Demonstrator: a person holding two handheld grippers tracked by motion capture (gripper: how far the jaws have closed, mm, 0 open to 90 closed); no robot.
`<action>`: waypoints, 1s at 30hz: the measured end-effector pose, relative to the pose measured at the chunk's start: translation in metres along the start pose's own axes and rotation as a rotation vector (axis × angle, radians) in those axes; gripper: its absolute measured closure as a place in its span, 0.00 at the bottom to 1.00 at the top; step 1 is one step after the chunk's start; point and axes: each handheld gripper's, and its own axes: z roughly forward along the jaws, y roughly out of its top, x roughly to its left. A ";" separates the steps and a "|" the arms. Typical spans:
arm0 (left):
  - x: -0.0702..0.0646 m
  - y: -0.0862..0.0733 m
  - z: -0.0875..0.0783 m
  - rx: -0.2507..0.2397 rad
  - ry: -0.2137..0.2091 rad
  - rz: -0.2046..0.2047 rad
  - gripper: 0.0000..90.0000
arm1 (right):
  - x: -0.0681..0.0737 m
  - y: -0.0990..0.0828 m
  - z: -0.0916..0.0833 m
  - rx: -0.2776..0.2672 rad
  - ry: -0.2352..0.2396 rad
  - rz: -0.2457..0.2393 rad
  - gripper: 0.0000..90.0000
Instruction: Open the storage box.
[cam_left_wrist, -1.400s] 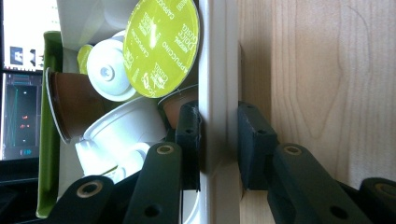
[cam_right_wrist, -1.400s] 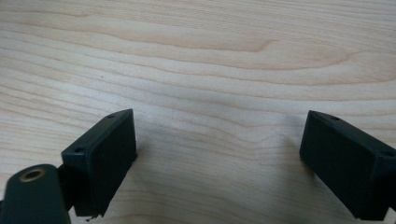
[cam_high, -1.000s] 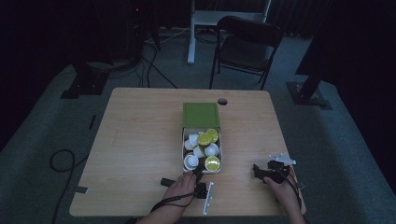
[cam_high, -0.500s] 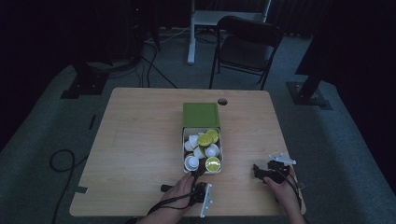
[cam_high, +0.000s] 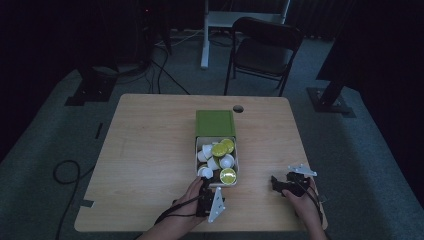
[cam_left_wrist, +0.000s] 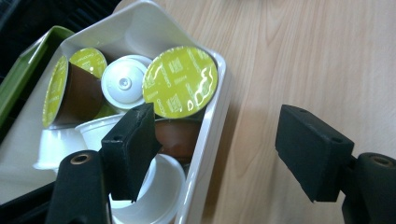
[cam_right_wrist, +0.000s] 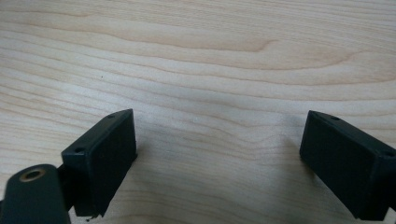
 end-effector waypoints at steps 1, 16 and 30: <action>0.001 0.000 -0.001 -0.011 -0.008 -0.019 0.33 | 0.000 0.000 0.000 0.000 0.000 0.000 0.12; 0.028 -0.002 -0.017 -0.059 -0.003 -0.147 0.33 | 0.000 0.000 0.000 0.000 0.000 0.000 0.12; 0.053 -0.014 -0.036 -0.090 0.027 -0.257 0.31 | 0.000 0.000 0.000 0.000 0.000 0.000 0.12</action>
